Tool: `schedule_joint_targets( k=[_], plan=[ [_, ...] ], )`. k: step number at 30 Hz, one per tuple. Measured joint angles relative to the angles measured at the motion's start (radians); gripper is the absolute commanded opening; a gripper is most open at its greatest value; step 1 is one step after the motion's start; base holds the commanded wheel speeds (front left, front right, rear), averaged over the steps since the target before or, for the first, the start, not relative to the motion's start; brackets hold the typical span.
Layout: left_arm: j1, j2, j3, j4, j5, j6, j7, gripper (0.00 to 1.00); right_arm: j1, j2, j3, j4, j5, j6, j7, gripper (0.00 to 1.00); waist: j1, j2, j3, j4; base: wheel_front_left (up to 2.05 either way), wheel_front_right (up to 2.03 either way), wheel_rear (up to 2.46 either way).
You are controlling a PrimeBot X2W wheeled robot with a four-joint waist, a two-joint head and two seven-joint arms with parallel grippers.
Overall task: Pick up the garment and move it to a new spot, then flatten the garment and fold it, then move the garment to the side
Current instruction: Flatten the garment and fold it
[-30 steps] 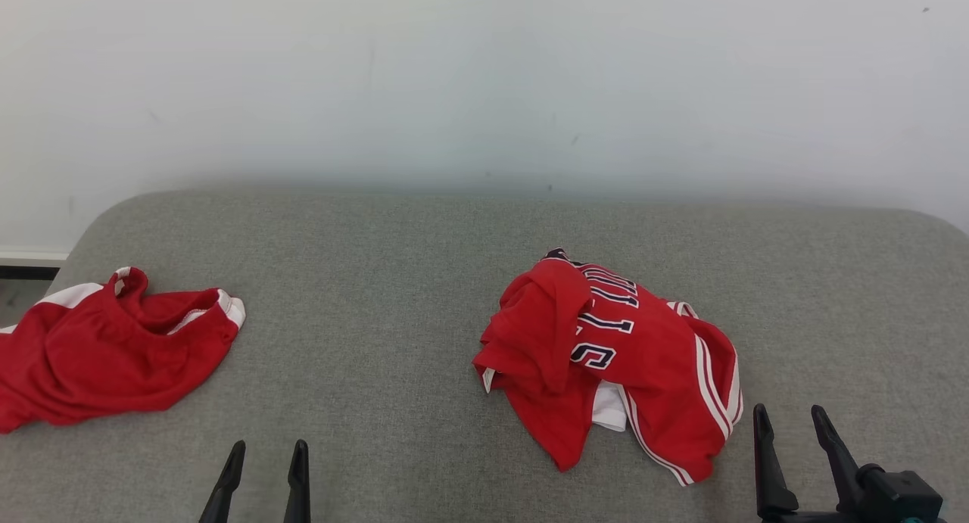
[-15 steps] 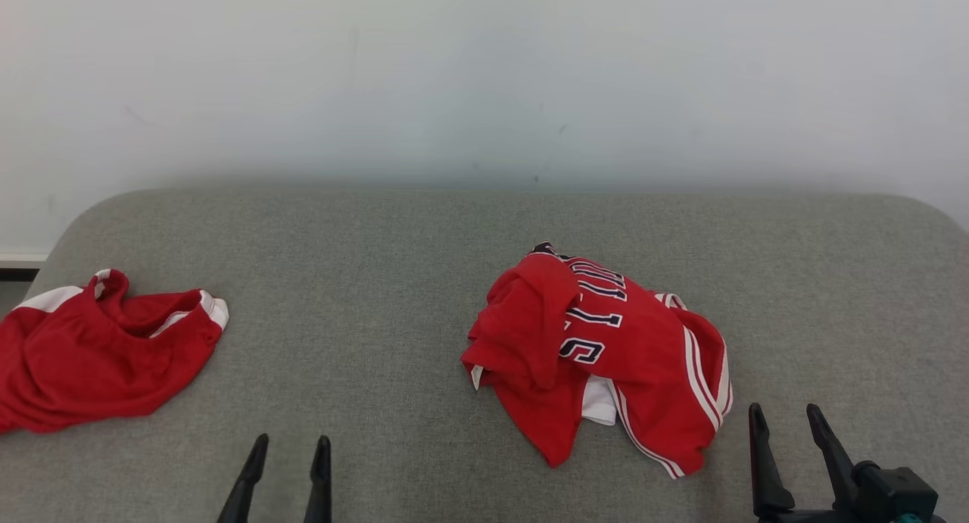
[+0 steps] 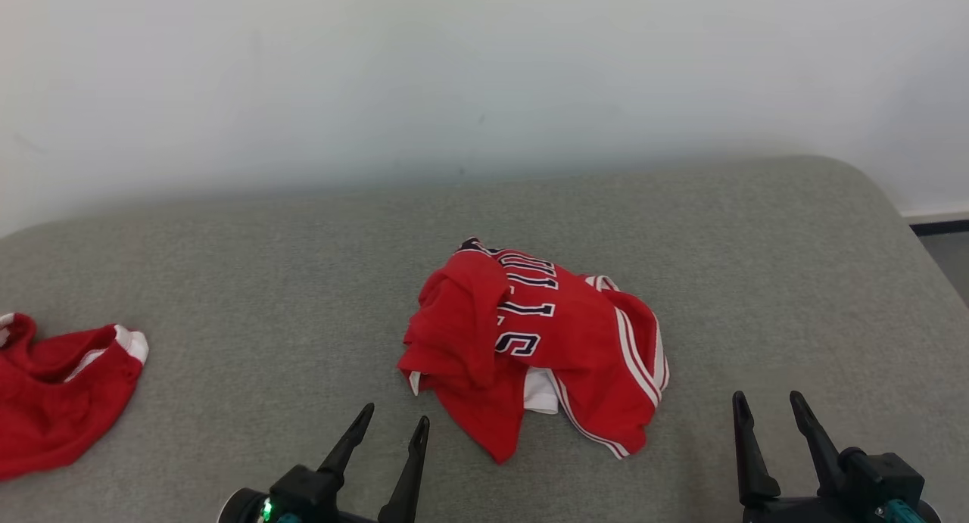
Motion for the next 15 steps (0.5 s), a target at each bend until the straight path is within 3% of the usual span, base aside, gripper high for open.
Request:
schedule_joint_targets(
  k=[7,15],
  plan=[
    [-0.103,-0.025,-0.011,0.127,-0.011,0.017,0.024,1.00,-0.007,0.000,-0.002,0.000,0.003,0.000,-0.002,1.00,0.0000,0.0000,0.020,-0.102,0.00,0.00,0.00],
    [-0.209,-0.043,-0.007,0.249,-0.016,0.079,0.071,1.00,-0.023,0.000,0.007,0.014,0.016,0.000,-0.012,1.00,0.0000,0.0000,0.058,-0.185,0.00,0.00,0.00]
  ],
)
